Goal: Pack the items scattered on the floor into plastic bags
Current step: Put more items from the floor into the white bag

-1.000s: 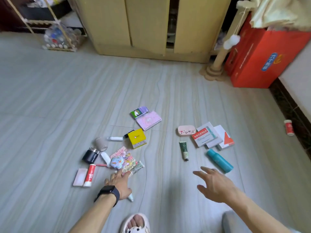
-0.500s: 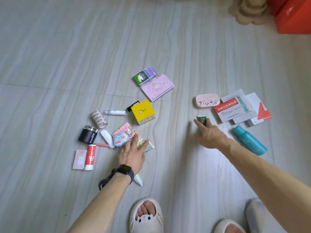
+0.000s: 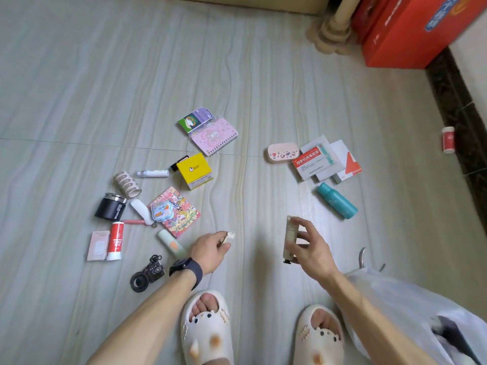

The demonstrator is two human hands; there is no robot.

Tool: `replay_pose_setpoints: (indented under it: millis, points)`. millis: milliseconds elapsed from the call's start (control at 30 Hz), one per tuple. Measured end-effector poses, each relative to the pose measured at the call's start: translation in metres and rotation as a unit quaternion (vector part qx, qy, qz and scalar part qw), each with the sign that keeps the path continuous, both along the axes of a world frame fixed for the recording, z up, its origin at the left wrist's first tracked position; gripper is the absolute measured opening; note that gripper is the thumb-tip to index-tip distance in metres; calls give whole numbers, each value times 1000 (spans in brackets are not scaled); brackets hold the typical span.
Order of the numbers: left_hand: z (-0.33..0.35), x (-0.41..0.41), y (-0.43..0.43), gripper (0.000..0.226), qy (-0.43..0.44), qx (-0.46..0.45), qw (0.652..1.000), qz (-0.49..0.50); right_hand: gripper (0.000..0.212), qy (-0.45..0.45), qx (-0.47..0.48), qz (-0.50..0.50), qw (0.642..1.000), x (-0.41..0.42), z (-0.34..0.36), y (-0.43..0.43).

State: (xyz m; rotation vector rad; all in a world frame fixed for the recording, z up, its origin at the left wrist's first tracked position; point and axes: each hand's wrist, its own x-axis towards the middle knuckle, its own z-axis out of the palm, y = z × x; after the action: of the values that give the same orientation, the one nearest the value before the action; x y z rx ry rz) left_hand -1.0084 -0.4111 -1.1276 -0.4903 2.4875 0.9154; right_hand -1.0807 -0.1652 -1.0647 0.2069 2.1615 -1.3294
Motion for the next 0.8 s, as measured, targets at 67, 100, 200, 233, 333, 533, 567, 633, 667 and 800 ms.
replay_pose_setpoints:
  millis: [67,100,200,233,333,533,567,633,667,800]
  points:
    - [33,-5,11,19,9,46,999,21,64,-8,-54,-33,998,25,32,21]
    - [52,-7,18,17,14,64,998,25,70,-3,-73,-42,996,38,49,32]
    - [106,-17,41,24,53,92,994,6,74,37,-107,-72,991,74,99,70]
    - [123,-20,51,27,66,90,994,-9,75,60,-106,-79,989,85,116,84]
    - [174,-32,85,27,96,69,990,-82,73,140,-90,-118,979,114,158,133]
    - [270,-50,170,30,144,-6,952,-272,47,270,-36,-374,886,164,182,243]
    - [281,-52,185,30,153,-12,945,-288,44,273,2,-393,878,170,176,259]
    - [296,-55,214,31,167,-20,937,-306,38,261,63,-405,874,179,160,278]
    - [301,-53,229,30,165,-14,936,-310,33,247,96,-396,879,183,150,282]
    - [298,-44,285,23,127,72,940,-309,22,190,165,-331,909,185,113,278]
